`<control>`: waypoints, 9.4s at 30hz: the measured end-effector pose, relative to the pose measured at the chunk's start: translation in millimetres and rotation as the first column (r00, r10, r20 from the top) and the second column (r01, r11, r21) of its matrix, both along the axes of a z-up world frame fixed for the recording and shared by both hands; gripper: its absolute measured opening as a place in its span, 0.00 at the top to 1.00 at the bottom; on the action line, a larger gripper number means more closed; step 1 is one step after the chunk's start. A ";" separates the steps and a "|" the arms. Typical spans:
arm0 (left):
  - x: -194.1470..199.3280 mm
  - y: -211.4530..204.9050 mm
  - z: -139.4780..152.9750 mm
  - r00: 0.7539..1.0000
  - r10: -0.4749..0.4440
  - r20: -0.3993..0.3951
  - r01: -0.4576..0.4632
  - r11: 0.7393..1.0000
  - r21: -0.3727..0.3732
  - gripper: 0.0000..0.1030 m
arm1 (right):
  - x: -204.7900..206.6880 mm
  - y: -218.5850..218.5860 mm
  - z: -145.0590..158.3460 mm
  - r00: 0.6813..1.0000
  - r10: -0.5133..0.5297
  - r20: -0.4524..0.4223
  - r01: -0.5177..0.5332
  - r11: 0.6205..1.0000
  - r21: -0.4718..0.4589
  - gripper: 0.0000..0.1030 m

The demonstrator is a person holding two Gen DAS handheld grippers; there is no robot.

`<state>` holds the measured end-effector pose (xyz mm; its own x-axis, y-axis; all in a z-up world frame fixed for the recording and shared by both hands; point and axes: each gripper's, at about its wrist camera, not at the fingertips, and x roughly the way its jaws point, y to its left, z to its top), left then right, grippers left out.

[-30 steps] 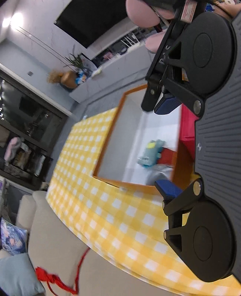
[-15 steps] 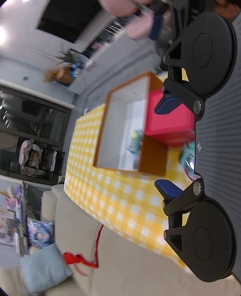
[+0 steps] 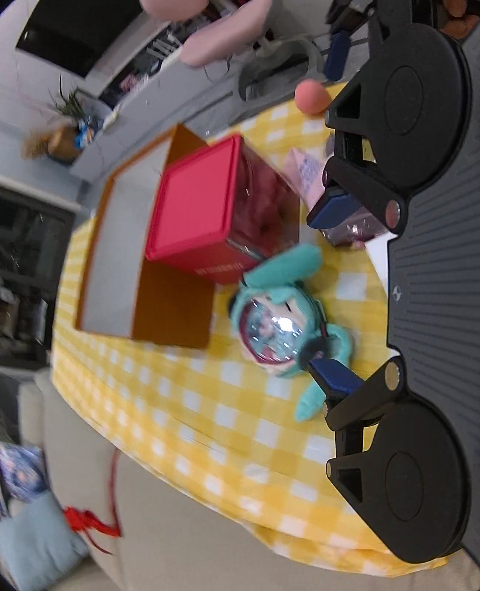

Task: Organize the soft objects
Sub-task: 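Grasp the pink towel with the right gripper and lift it, then grasp the teal-haired doll plush with the left gripper while the right gripper holds the pink towel, then carry the doll plush over the orange box with the left gripper while the right gripper carries the pink towel, then open the left gripper to drop the doll into the box while the right gripper releases the pink towel, then move both grippers back from the box toward the items on the table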

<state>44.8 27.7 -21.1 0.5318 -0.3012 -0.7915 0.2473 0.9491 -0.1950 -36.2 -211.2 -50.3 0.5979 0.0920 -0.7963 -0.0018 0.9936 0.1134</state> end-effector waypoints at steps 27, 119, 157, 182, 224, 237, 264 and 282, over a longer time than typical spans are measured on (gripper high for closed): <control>3.7 -5.0 -32.9 0.998 0.015 -0.064 -0.009 0.996 0.093 0.09 | 66.8 -8.0 -45.2 0.998 0.026 0.050 -0.031 0.992 0.121 0.84; 81.4 33.0 44.2 0.992 0.072 -0.099 -0.079 0.994 -0.070 0.96 | 48.6 -35.4 67.0 0.945 -0.014 0.327 -0.104 0.935 0.340 0.84; 192.9 -49.3 130.5 0.993 0.038 0.109 -0.010 0.969 -0.245 0.96 | 226.9 -63.2 99.9 0.929 0.034 0.369 -0.102 0.981 0.166 0.91; 224.3 -150.4 20.2 0.998 -0.055 0.009 0.056 0.977 -0.205 0.96 | 248.3 -61.9 -17.0 0.966 0.172 0.194 -0.141 0.976 -0.164 0.91; 185.8 -160.0 24.5 0.987 0.162 -0.020 -0.162 0.965 -0.205 0.11 | 246.6 -80.2 -19.8 0.966 0.103 0.237 -0.082 0.992 -0.097 0.44; 177.4 -170.3 26.6 0.994 0.097 -0.055 -0.108 0.965 -0.240 0.10 | 226.2 -78.3 5.4 0.937 0.119 0.330 -0.095 0.992 -0.088 0.03; 29.3 -64.0 67.7 0.995 0.071 0.071 -0.059 0.986 -0.159 0.08 | 78.0 -11.5 60.9 0.943 0.095 0.320 -0.076 0.994 -0.073 0.03; -67.8 -14.8 -1.9 0.994 0.102 0.043 -0.100 0.994 -0.049 0.16 | -12.8 30.6 2.1 0.978 0.149 0.143 -0.129 0.982 -0.140 0.03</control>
